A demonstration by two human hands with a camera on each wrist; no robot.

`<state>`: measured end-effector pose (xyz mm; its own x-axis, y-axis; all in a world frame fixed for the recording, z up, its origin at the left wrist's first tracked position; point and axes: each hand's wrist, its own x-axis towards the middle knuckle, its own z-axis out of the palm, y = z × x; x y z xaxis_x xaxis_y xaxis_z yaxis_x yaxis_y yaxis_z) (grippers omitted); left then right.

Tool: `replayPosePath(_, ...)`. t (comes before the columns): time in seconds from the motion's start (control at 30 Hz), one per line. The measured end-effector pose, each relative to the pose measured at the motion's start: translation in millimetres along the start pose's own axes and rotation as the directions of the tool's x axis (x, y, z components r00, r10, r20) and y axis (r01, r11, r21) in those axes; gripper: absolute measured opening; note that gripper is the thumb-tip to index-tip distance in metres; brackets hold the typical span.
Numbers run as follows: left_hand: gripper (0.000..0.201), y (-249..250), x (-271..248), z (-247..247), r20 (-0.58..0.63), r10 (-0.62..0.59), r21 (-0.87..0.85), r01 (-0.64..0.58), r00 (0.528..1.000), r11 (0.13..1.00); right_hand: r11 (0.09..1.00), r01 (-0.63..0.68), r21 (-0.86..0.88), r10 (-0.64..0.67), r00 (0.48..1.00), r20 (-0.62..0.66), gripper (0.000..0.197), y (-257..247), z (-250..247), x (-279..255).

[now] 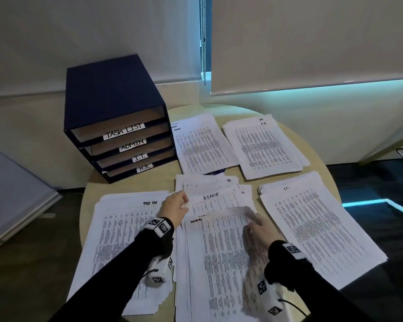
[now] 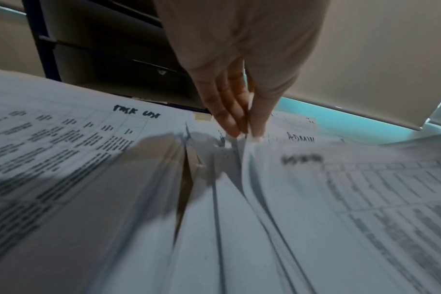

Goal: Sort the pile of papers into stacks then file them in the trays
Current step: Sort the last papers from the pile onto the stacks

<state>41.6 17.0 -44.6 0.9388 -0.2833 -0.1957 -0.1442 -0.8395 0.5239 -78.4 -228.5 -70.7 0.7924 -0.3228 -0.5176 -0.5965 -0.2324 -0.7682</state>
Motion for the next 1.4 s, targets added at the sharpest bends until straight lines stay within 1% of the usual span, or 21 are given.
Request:
replayPosePath(0.07,0.010,0.4,0.4,-3.5,-0.009,0.004,0.002,-0.004,1.000,1.000,1.000,0.022,0.006,-0.022,0.998,0.061,0.041,-2.5,-1.5,-0.7)
replayPosePath(0.13,0.006,-1.8,-0.2,-8.3,0.034,0.027,-0.008,-0.027,0.999,1.000,0.995,0.044,-0.092,-0.038,0.997,0.068,0.032,-4.0,-4.2,3.1)
replayPosePath(0.2,0.010,-4.2,-1.0,-12.7,0.130,0.069,-0.056,-0.062,0.989,0.997,0.985,0.055,-0.163,-0.058,0.998,-0.012,0.029,-3.5,-8.6,8.5)
replayPosePath(0.27,0.009,-5.8,-2.7,-15.9,0.238,0.091,-0.152,-0.055,0.967,0.987,0.990,0.070,-0.121,-0.080,0.993,-0.086,0.038,-3.2,-12.5,14.3)
replayPosePath(0.33,0.016,-7.3,-4.0,-16.7,0.330,0.112,-0.244,-0.030,0.937,0.969,0.992,0.098,-0.075,-0.104,0.991,-0.081,0.041,-6.3,-14.5,13.7)
replayPosePath(0.43,0.014,-6.1,-5.8,-15.0,0.419,0.131,-0.266,-0.017,0.898,0.964,0.994,0.081,-0.073,-0.085,0.995,-0.051,0.024,-8.1,-12.3,13.3)
replayPosePath(0.47,0.012,-5.3,-5.8,-12.9,0.408,0.125,-0.252,-0.020,0.904,0.967,0.993,0.091,-0.076,-0.096,0.994,-0.059,0.018,-7.8,-11.0,11.8)
replayPosePath(0.5,0.015,-5.6,-4.6,-9.6,0.358,0.110,-0.235,-0.024,0.927,0.972,0.990,0.105,-0.096,-0.112,0.991,-0.069,0.014,-7.9,-9.8,9.7)
replayPosePath(0.57,0.024,-7.5,0.2,-1.9,0.188,0.064,-0.168,-0.032,0.980,0.985,0.981,0.150,-0.124,-0.158,0.986,-0.057,0.011,-6.7,-9.3,5.7)
replayPosePath(0.6,0.028,-8.3,2.7,1.0,0.118,0.064,-0.094,-0.053,0.991,0.994,0.978,0.160,-0.132,-0.168,0.985,-0.047,0.012,-5.6,-9.4,4.0)
replayPosePath(0.67,0.030,-9.8,8.1,7.0,0.101,0.096,0.077,-0.104,0.990,0.992,0.978,0.162,-0.128,-0.167,0.985,-0.035,0.012,-6.0,-9.6,-0.7)
replayPosePath(0.77,0.017,-3.9,10.1,8.1,0.082,0.147,0.236,-0.163,0.986,0.958,0.983,0.158,-0.095,-0.163,0.986,-0.047,0.009,-7.8,-9.7,-5.9)
replayPosePath(0.83,0.010,0.8,10.9,5.8,0.050,0.191,0.270,-0.197,0.980,0.943,0.988,0.137,-0.069,-0.143,0.986,-0.082,0.020,-7.2,-9.5,-7.0)
replayPosePath(0.9,0.015,2.3,12.3,4.0,0.052,0.201,0.284,-0.208,0.978,0.936,0.990,0.132,-0.049,-0.137,0.984,-0.115,0.047,-5.0,-9.4,-6.5)
replayPosePath(0.97,0.016,2.5,14.0,2.1,0.062,0.201,0.284,-0.211,0.978,0.935,0.993,0.121,-0.009,-0.121,0.986,-0.115,0.067,-3.8,-10.1,-6.1)
replayPosePath(1.0,0.016,1.9,14.4,1.3,0.069,0.203,0.285,-0.214,0.977,0.934,0.994,0.105,0.019,-0.103,0.989,-0.107,0.068,-4.0,-10.5,-5.2)
replayPosePath(1.03,0.016,1.3,13.9,0.5,0.084,0.201,0.286,-0.217,0.976,0.933,0.995,0.087,0.038,-0.083,0.992,-0.095,0.063,-6.7,-11.3,-6.4)
replayPosePath(1.1,0.018,-0.4,12.0,-0.4,0.120,0.194,0.268,-0.220,0.974,0.938,0.998,0.053,0.036,-0.051,0.997,-0.058,0.042,-12.0,-12.0,-8.6)
replayPosePath(1.2,0.016,-5.4,7.4,-0.3,0.137,0.168,0.066,-0.179,0.976,0.982,0.998,0.070,-0.003,-0.070,0.996,-0.059,0.015,-16.4,-11.7,-7.9)
replayPosePath(1.3,0.013,-7.8,1.9,-1.9,0.187,0.105,-0.170,-0.073,0.977,0.983,0.998,0.056,0.032,-0.052,0.994,-0.097,0.019,-15.0,-13.2,-5.4)
replayPosePath(1.4,0.012,-8.8,-0.9,-3.9,0.285,0.106,-0.216,-0.044,0.953,0.975,0.995,0.067,0.078,-0.064,0.997,-0.043,0.021,-11.2,-13.1,-2.4)
